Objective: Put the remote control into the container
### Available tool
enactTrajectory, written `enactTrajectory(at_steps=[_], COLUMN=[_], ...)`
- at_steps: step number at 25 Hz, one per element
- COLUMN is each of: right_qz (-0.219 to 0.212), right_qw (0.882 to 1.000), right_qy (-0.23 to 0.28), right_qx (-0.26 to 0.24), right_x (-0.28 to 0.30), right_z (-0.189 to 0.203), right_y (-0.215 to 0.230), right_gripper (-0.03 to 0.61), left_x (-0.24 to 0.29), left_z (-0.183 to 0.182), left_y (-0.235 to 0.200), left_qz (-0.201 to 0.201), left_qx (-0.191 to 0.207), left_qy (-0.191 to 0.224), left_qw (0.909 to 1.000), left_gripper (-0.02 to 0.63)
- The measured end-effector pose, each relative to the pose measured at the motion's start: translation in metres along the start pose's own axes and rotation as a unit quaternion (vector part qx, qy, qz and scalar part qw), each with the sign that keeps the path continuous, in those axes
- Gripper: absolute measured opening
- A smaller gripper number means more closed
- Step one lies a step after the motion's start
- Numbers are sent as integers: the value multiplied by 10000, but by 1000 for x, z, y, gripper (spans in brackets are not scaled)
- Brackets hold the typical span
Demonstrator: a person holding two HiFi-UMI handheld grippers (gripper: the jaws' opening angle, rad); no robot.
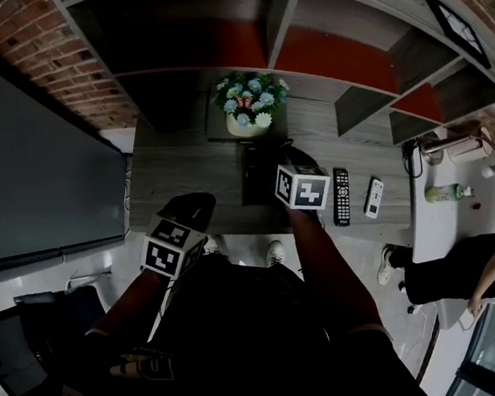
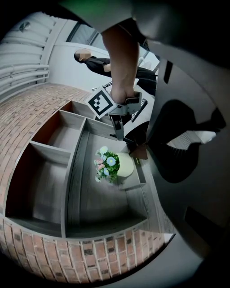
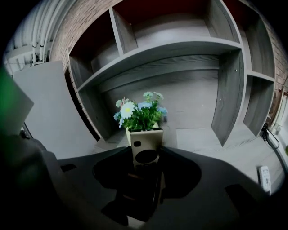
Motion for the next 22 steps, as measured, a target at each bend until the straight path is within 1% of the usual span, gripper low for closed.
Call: enactTrajectory(at_steps=[2,5,9,11,13,16,19,22], right_qz=[-88,-372,-571,-666,-714,-772,-863,-857], right_qw=[9999,9992,9977,9962,9949,9935,9931,9946], right_qy=[-124,-103,259,487,660,770,748,581], right_qx=[-14,-46,-248,-281,-282,-331,-273,-106], right_x=[3,3,-18,-36,-56,-84,-110,-131], right_z=[7,10,4,4,10,22,39,61], right_y=[-1,-4,-4,-1,5,15,27,42], right_gripper=[193,195,196,196,195,195,195,195], left_x=[0,2,13,20,29,40,50,59], left_z=[1,2,-1,-7,-15,-27,-35,-38], left_y=[2,4,15,25,37,54,67,76], left_qz=[12,23,141,236,374,564,678,826], left_qx=[-7,20,148,251,346,442,393,161], left_qy=[-1,-71,-193,-176,-117,-69,-58,-38], left_qw=[10000,10000,9996,9993,9986,9974,9969,9964], left_gripper=[6,6,6,6,6,6,6,6])
Point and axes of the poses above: the fingertips, and each gripper's own axes: x forward along the fingers, y to its right, z out of its underside, the point moved 7 cm from there along -x, backward along the fingers, and after that the axes turned 1 degree about -y, right-handed, at the moved point
